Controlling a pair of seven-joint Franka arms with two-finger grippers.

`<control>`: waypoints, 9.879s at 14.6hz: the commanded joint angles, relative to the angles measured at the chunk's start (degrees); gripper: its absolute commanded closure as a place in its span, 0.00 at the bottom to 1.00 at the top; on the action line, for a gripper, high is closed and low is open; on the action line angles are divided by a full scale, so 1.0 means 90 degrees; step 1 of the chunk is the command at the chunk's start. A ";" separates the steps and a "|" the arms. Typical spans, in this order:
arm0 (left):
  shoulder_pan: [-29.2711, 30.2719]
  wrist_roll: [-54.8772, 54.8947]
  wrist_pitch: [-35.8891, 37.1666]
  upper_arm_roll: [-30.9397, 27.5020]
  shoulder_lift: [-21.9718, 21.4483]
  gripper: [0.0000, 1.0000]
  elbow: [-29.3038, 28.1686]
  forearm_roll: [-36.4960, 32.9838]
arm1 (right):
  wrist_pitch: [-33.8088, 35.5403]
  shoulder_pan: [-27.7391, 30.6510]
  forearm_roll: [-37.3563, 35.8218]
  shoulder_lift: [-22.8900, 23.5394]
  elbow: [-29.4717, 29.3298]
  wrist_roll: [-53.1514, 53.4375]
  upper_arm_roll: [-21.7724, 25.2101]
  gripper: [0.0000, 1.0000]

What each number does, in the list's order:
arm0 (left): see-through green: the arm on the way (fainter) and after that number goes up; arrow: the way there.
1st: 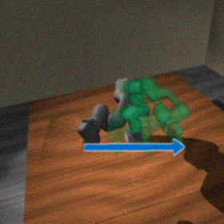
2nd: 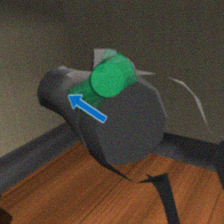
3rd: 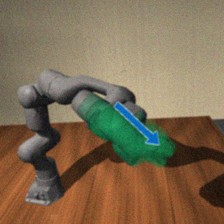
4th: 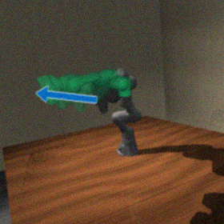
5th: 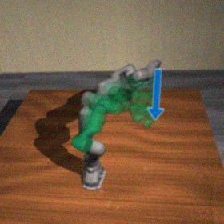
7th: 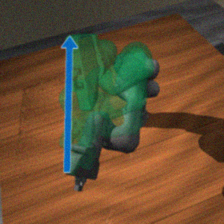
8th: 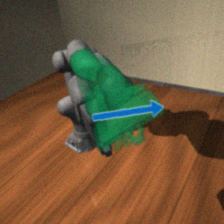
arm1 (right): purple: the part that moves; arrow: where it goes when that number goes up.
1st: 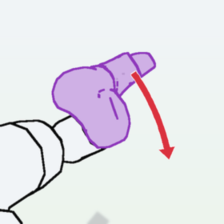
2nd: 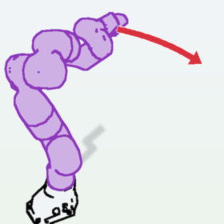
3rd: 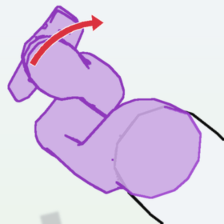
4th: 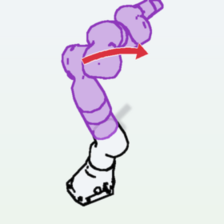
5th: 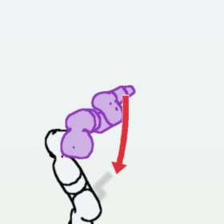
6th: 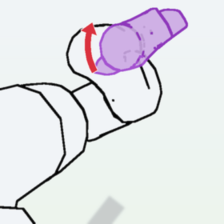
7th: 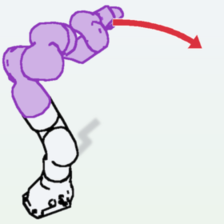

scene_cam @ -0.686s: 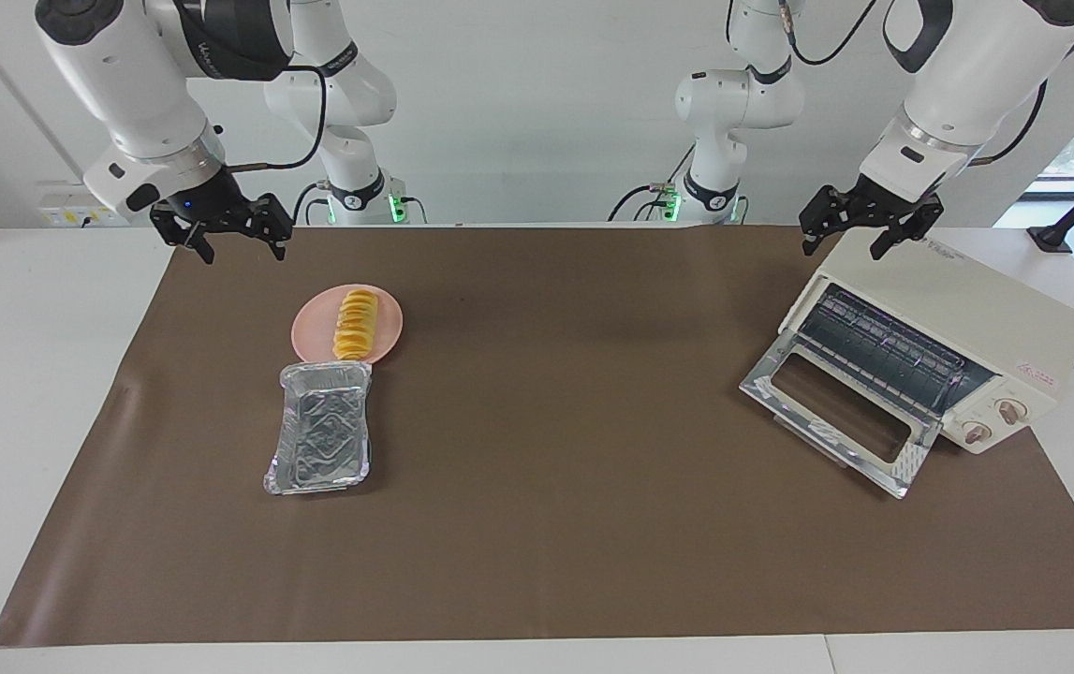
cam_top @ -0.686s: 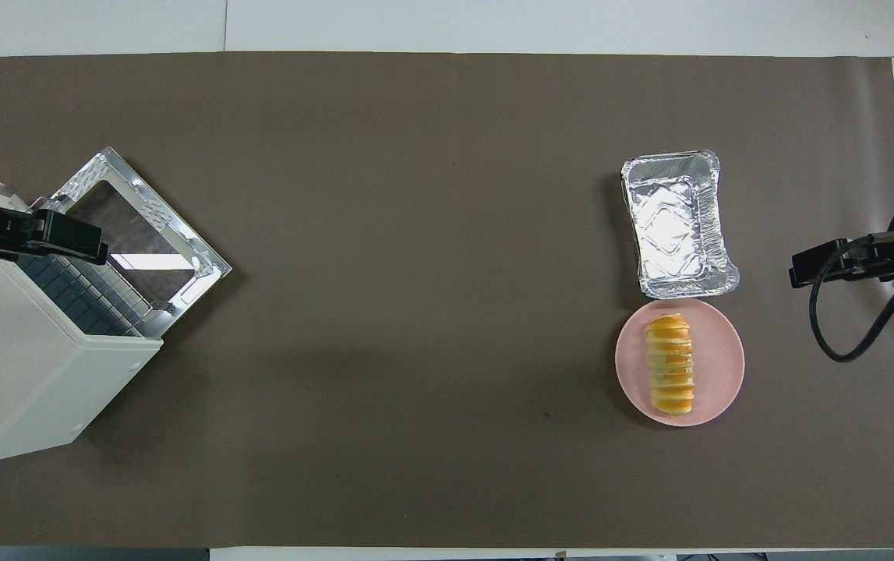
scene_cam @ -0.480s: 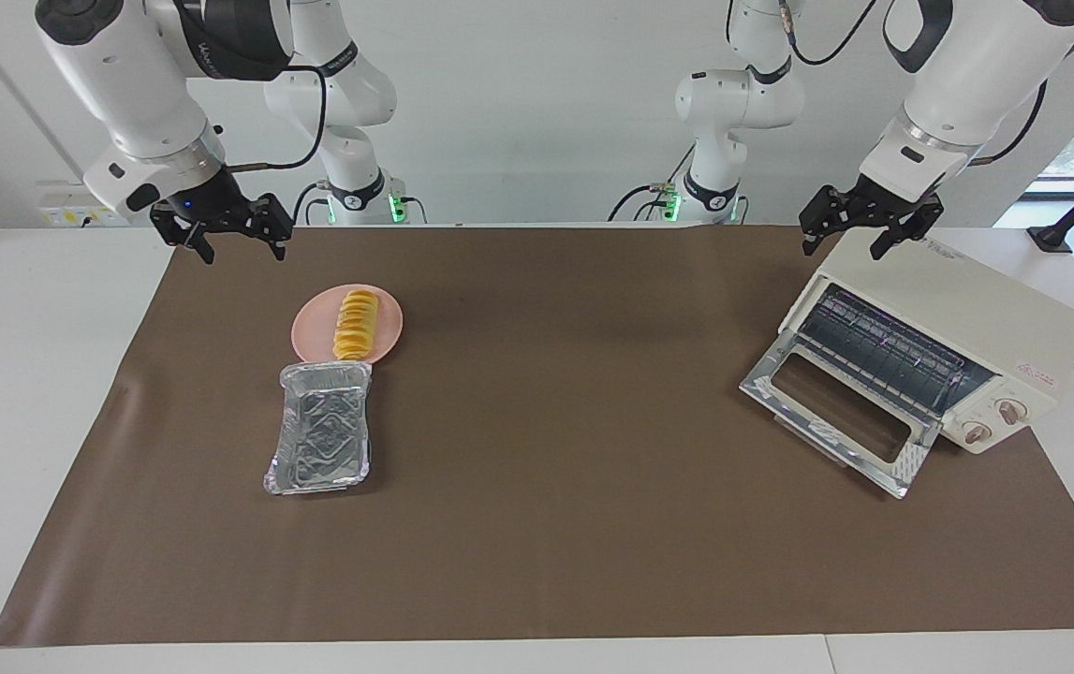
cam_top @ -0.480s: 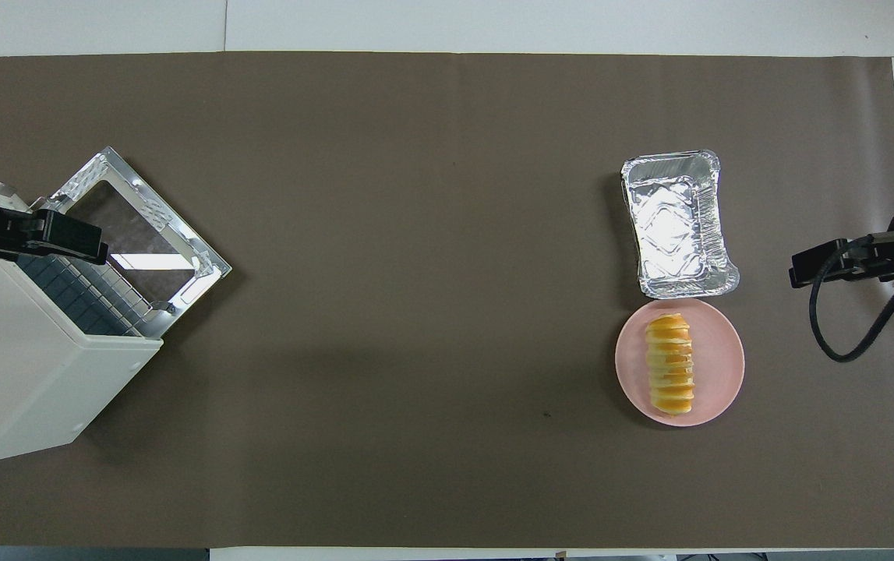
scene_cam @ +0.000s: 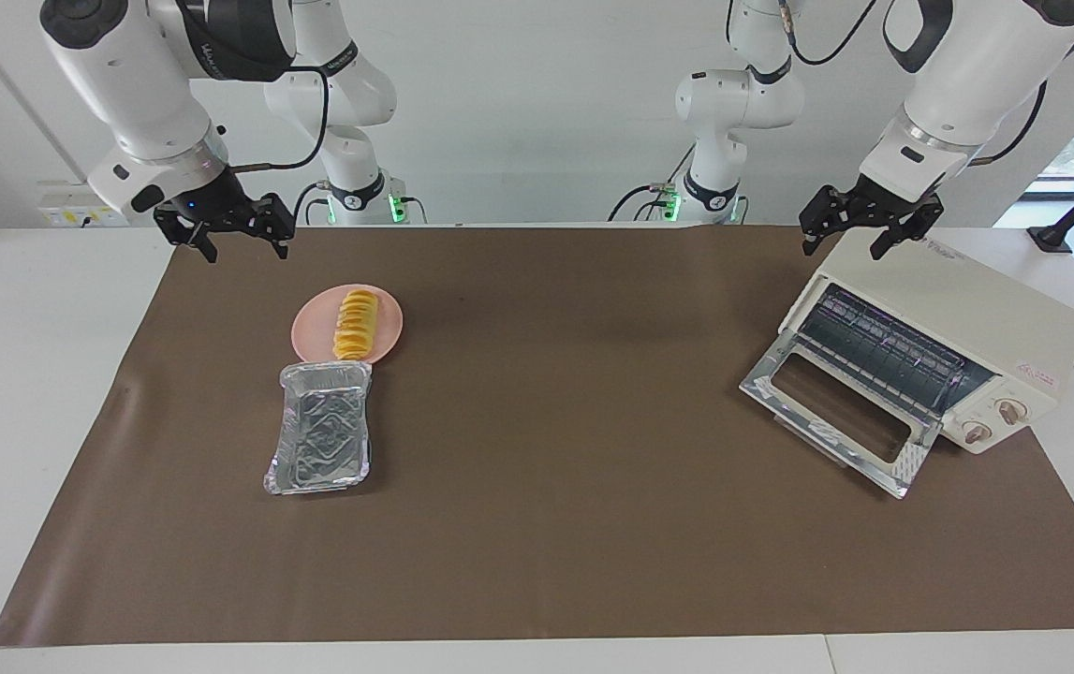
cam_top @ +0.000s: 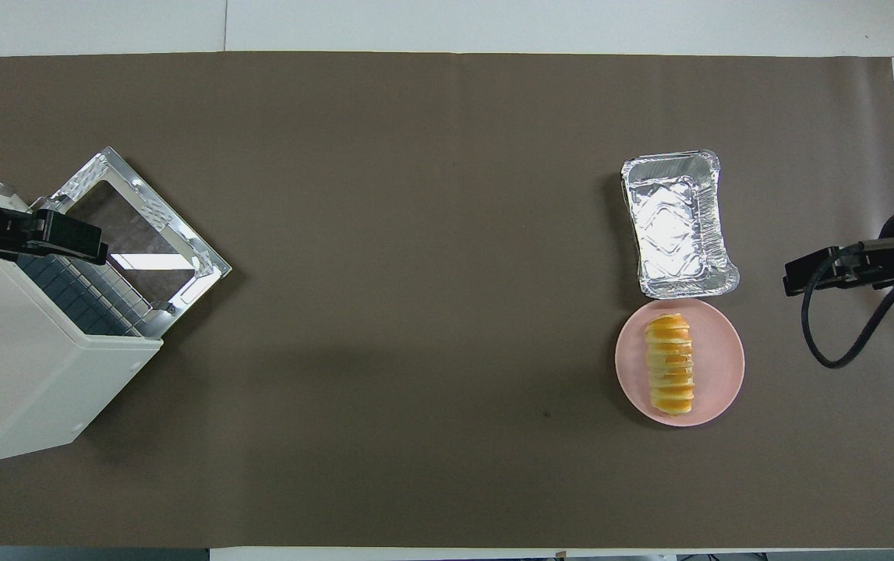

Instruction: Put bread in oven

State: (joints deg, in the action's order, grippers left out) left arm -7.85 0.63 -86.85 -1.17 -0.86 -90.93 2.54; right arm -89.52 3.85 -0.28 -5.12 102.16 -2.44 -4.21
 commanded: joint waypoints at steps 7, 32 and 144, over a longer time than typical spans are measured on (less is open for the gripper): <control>-0.0036 0.0028 -0.0106 -0.0055 -0.0168 0.00 -0.0180 0.0089 | -0.2101 -0.0730 0.0167 -0.0702 0.2729 0.1461 -0.0069 0.00; -0.0036 0.0028 -0.0106 -0.0055 -0.0168 0.00 -0.0180 0.0089 | -0.5336 -0.0730 0.0520 -0.0203 0.5045 0.1776 -0.0079 0.70; -0.0036 0.0028 -0.0106 -0.0055 -0.0168 0.00 -0.0180 0.0089 | -0.2584 -0.2402 0.0871 0.3491 -0.2455 0.3504 0.0009 0.00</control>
State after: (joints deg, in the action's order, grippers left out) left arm -7.85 0.63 -86.86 -1.17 -0.86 -90.93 2.54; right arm -116.07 -20.84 7.81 29.56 81.34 29.15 -3.53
